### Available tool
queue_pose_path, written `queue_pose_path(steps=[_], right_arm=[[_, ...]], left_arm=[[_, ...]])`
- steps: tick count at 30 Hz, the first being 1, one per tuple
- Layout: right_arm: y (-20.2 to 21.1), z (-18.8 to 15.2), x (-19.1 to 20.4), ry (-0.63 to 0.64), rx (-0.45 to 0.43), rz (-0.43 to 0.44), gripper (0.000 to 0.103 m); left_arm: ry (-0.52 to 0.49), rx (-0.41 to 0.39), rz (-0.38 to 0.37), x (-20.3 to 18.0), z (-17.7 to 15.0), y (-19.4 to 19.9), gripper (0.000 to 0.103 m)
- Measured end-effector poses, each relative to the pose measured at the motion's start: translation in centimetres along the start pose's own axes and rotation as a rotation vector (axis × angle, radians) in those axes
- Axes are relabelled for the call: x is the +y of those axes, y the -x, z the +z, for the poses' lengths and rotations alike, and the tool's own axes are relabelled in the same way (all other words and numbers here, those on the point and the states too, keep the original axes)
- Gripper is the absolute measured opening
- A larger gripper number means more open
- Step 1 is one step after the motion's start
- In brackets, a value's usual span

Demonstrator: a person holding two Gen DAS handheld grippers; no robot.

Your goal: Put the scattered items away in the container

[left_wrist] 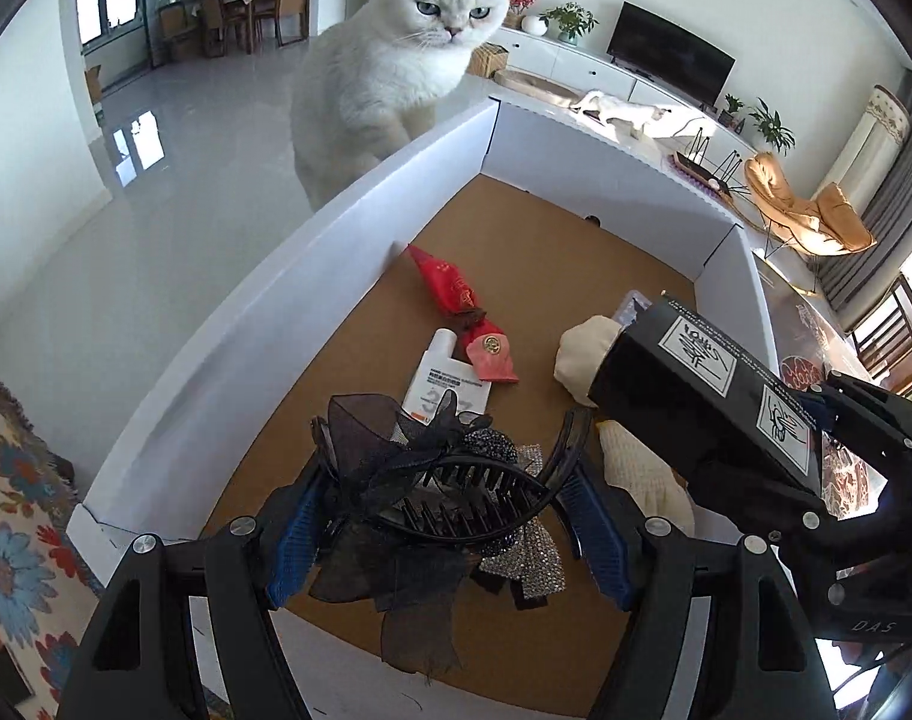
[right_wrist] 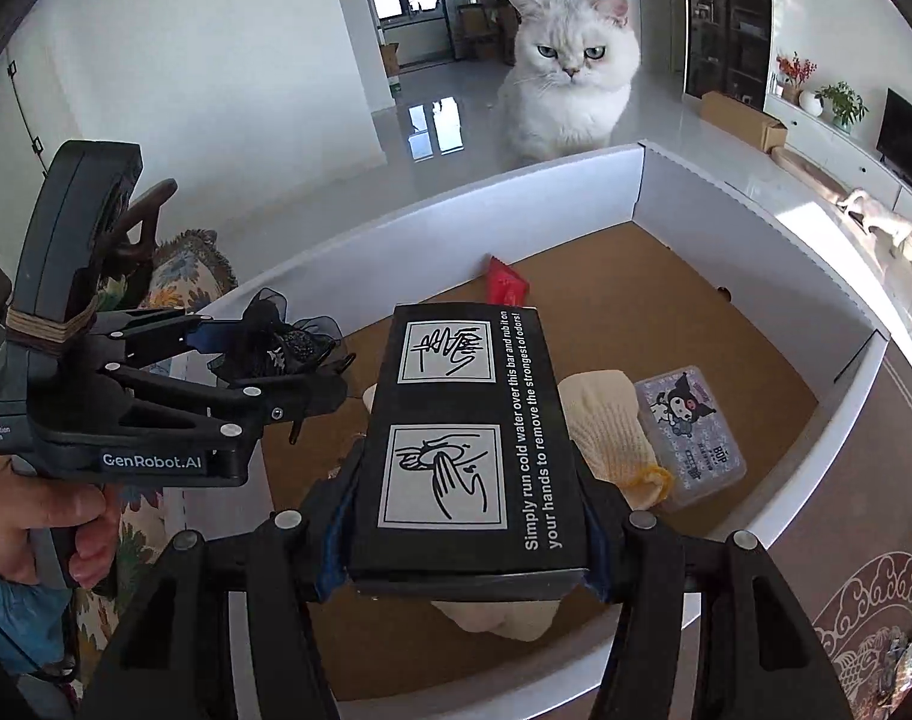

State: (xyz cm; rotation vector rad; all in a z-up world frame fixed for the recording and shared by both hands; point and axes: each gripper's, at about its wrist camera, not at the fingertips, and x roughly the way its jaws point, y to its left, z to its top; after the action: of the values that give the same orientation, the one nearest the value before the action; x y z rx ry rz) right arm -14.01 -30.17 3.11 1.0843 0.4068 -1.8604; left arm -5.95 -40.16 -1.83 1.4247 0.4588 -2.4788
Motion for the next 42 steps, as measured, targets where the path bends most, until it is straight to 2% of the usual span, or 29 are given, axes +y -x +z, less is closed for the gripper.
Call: queue_pose_path(steps=[3,7,14,19,22,25,29,32,35,38,42], right_arm=[[-1.1,0.9,-0.8,-0.007,0.042,-0.043,0.066],[-0.6,2.8,-2.3,-0.028,0.049,-0.051,0.067],[1.2,6.3,-1.9,-0.011,0.036,-0.109,0.067],[2.9,8.4,-1.5,0.002,0.095,-0.144,0.067],[4.1,8.6,-1.6,0.008,0.089,-0.157,0.067],[5.6,7.3,-2.2,0.003,0.071,-0.160,0.067],[9.2,2.8,-3.7,-0.016,0.002,-0.182,0.067],[12.2,-2.7,-5.6,-0.043,-0.052,-0.210,0.067],[14.7,-9.9,-8.3,-0.083,-0.074,-0.267,0.067],[16.7,-18.2,-11.8,-0.154,-0.078,-0.375,0.067],[18.6,-29.1,-16.7,-0.309,-0.027,-0.528,0.067]], left_arm=[[0.029,0.045,0.023,0.7,0.0,-1.2,0.102],[0.054,0.041,0.052,1.1,0.2,-1.1,0.102],[0.061,0.034,0.043,1.0,2.2,0.2,0.102],[0.069,0.007,0.064,0.1,4.7,2.8,0.102],[0.070,0.004,0.073,-0.6,4.7,3.3,0.102],[0.060,-0.015,0.074,-1.7,3.5,3.9,0.102],[0.007,-0.071,0.060,-5.2,1.0,5.4,0.102],[-0.079,-0.124,0.018,-10.1,-1.6,6.9,0.103],[-0.193,-0.161,-0.059,-16.6,-4.5,8.2,0.103],[-0.305,-0.159,-0.188,-23.5,-8.1,8.1,0.103],[-0.446,-0.114,-0.307,-31.9,-12.9,4.0,0.103]])
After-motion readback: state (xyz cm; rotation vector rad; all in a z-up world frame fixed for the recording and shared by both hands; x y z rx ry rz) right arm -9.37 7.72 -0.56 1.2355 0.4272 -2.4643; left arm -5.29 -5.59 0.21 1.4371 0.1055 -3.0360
